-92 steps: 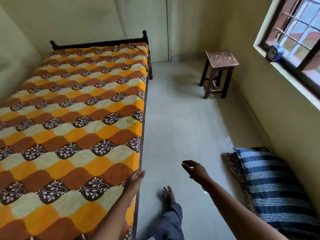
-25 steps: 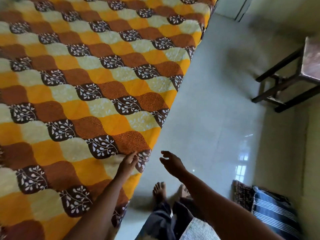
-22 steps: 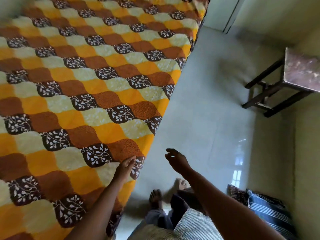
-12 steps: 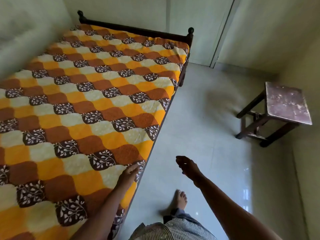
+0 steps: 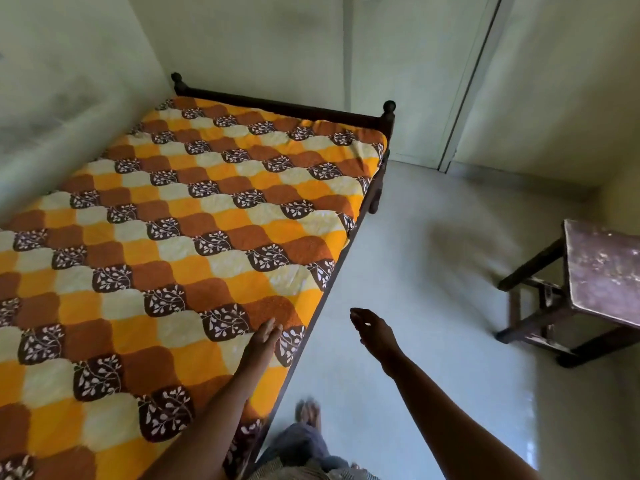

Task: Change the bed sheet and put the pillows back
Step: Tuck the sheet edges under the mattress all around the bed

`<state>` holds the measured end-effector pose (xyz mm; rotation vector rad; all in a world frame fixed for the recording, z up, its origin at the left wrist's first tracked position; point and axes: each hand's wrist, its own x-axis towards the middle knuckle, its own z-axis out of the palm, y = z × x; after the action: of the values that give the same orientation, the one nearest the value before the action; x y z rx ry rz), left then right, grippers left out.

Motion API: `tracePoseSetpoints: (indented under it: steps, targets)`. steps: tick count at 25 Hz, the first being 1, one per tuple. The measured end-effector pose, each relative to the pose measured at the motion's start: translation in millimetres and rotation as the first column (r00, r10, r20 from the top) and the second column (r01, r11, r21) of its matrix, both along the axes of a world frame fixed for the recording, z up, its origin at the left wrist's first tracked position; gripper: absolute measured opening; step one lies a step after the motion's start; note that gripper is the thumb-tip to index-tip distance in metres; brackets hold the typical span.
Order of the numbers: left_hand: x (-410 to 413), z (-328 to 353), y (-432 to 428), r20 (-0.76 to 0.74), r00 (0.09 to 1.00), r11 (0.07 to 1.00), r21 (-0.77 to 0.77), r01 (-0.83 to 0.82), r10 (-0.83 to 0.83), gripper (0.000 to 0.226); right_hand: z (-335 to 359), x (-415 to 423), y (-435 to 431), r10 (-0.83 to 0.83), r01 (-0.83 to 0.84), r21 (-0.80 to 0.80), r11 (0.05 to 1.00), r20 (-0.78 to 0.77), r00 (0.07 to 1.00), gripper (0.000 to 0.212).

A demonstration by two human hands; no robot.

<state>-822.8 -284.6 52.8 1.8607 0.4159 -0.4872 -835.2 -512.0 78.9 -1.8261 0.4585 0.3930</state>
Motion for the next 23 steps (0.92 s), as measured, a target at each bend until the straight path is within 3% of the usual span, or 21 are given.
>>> tracePoseSetpoints:
  steps: [2, 6, 10, 16, 19, 21, 23]
  targets:
    - [35.6, -9.1, -5.7, 0.038, 0.999, 0.999, 0.035, -0.022, 0.020, 0.048, 2.9, 41.5, 1.7, 0.050, -0.049, -0.049, 0.998, 0.010, 0.999, 0.035]
    - [113.9, -34.4, -8.4, 0.216, 0.975, 0.953, 0.302, -0.021, -0.047, 0.053, -2.4, 135.8, 15.0, 0.156, -0.147, -0.115, 0.983, 0.079, 0.985, 0.031]
    - [201.7, -83.8, 9.2, 0.167, 0.976, 0.859, 0.512, 0.032, -0.136, 0.070, -25.9, 253.5, 40.3, 0.379, -0.359, -0.223, 0.906, 0.052, 0.924, 0.032]
    - [343.3, -135.3, 10.0, 0.179, 0.896, 0.715, 0.673, 0.190, -0.406, 0.062, -88.9, 442.0, 116.5, 0.699, -0.536, -0.542, 0.647, 0.140, 0.701, 0.049]
    - [364.5, -166.0, -2.1, 0.130, 0.854, 0.614, 0.749, 0.249, -0.504, 0.063, -150.9, 498.8, 158.6, 0.865, -0.602, -0.685, 0.411, 0.085, 0.494, 0.054]
    - [365.1, -179.0, -5.2, 0.098, 0.848, 0.543, 0.804, 0.241, -0.521, 0.060, -193.2, 521.3, 152.1, 0.929, -0.562, -0.794, 0.231, 0.008, 0.370, 0.056]
    - [365.3, -184.7, -5.4, 0.089, 0.854, 0.508, 0.833, 0.218, -0.513, 0.059, -214.6, 536.3, 126.2, 0.915, -0.451, -0.863, 0.226, 0.029, 0.402, 0.058]
